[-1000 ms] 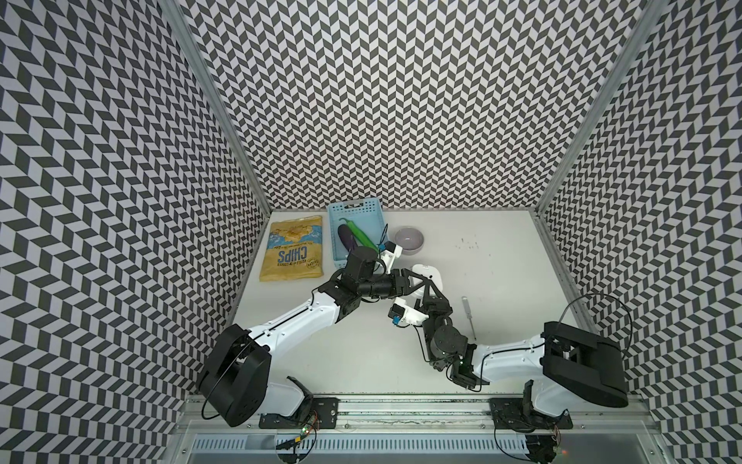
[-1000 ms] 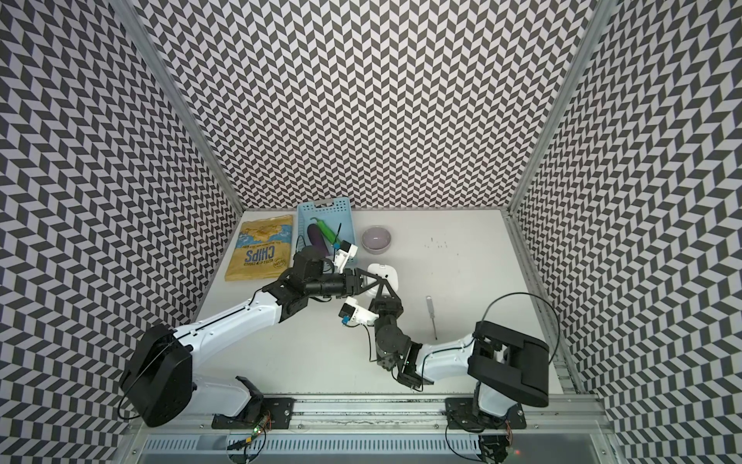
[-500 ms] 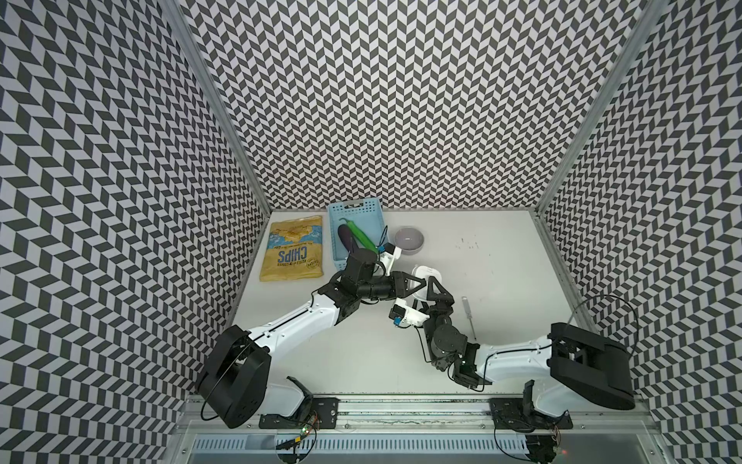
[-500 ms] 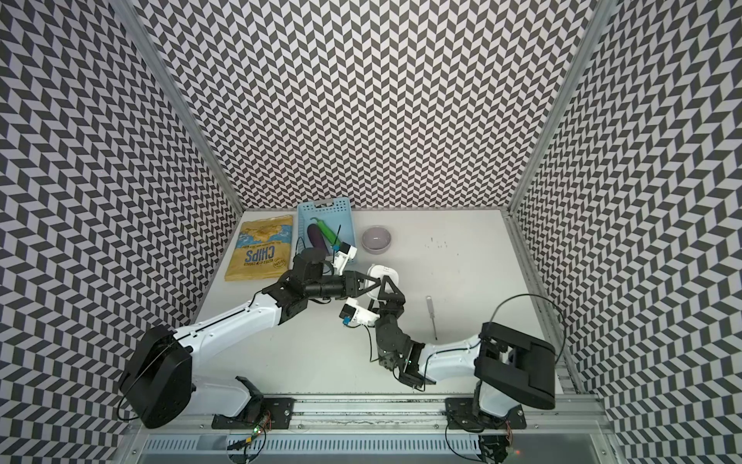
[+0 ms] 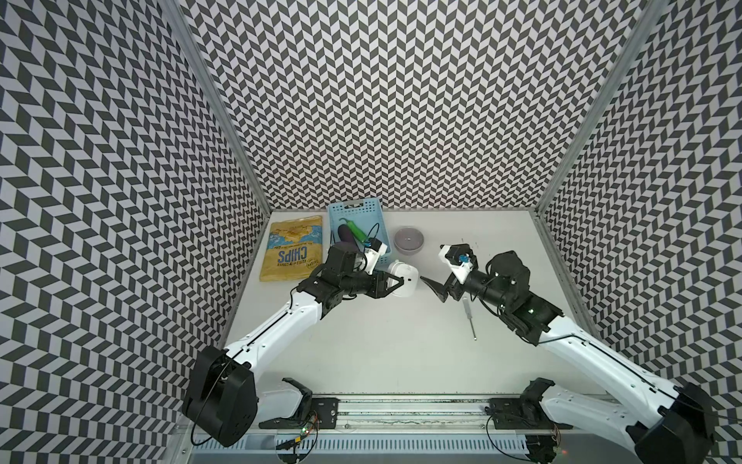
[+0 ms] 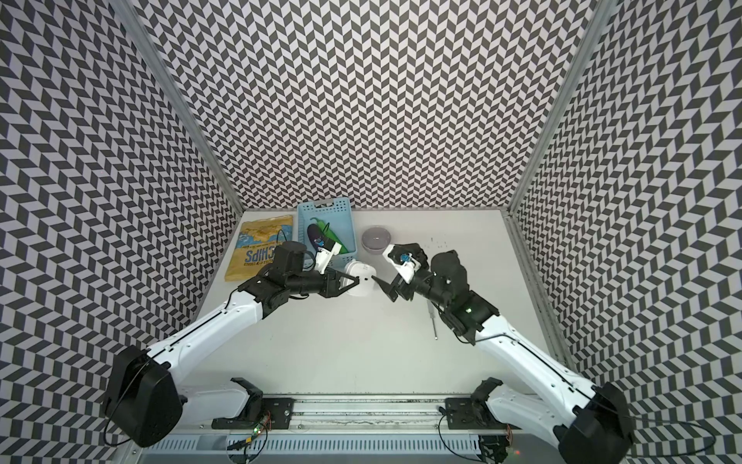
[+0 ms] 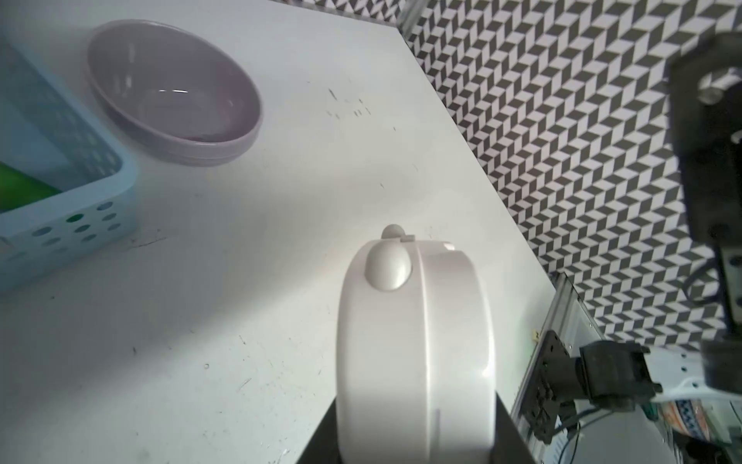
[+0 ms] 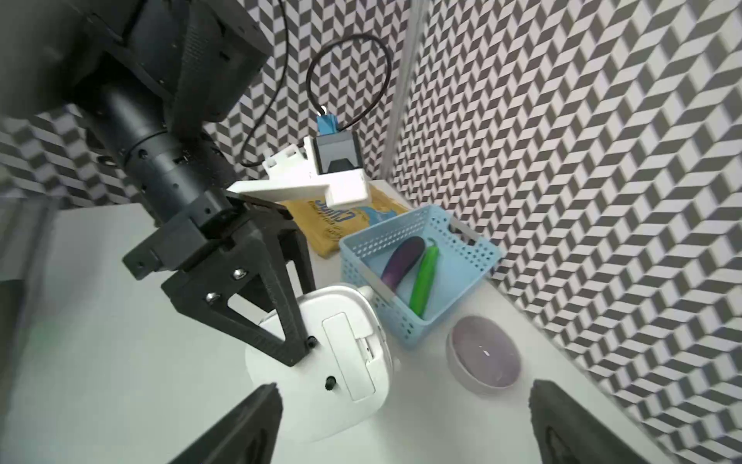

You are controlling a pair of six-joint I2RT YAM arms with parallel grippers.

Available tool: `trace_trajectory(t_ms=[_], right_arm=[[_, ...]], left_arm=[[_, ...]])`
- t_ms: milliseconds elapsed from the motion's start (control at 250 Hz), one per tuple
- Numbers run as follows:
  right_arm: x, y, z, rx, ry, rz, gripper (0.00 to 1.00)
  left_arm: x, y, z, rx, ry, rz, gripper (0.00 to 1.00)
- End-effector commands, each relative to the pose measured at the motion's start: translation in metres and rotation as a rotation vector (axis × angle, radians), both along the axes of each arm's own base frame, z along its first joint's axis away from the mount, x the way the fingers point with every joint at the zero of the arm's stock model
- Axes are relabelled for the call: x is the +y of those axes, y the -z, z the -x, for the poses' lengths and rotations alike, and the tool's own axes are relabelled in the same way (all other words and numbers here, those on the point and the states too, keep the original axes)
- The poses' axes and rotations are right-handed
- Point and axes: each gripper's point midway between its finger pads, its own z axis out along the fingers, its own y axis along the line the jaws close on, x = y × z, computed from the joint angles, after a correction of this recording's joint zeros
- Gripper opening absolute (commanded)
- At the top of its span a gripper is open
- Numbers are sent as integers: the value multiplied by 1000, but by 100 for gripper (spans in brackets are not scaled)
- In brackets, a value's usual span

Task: Remove the battery from the alarm
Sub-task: Adjust the alarm at the center of the board.

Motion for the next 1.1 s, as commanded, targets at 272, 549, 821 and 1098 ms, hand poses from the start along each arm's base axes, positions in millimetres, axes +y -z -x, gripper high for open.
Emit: trace_trajectory(t_ms=[272,549,821,1098], right_arm=[[24,35,43,402,-481,13,100],[25,29,64,422,-578,-66,83],[30,29,66,457,-632,-81,62],[31,26,72,467,-658,-107,41]], left_arm=[[-23,-38,70,-243,459,34,7],[-19,-46,81,-373,533,43,4],[-18,-47,83,-420,552,35,4],[-20,-44,72,-402,534,20,22]])
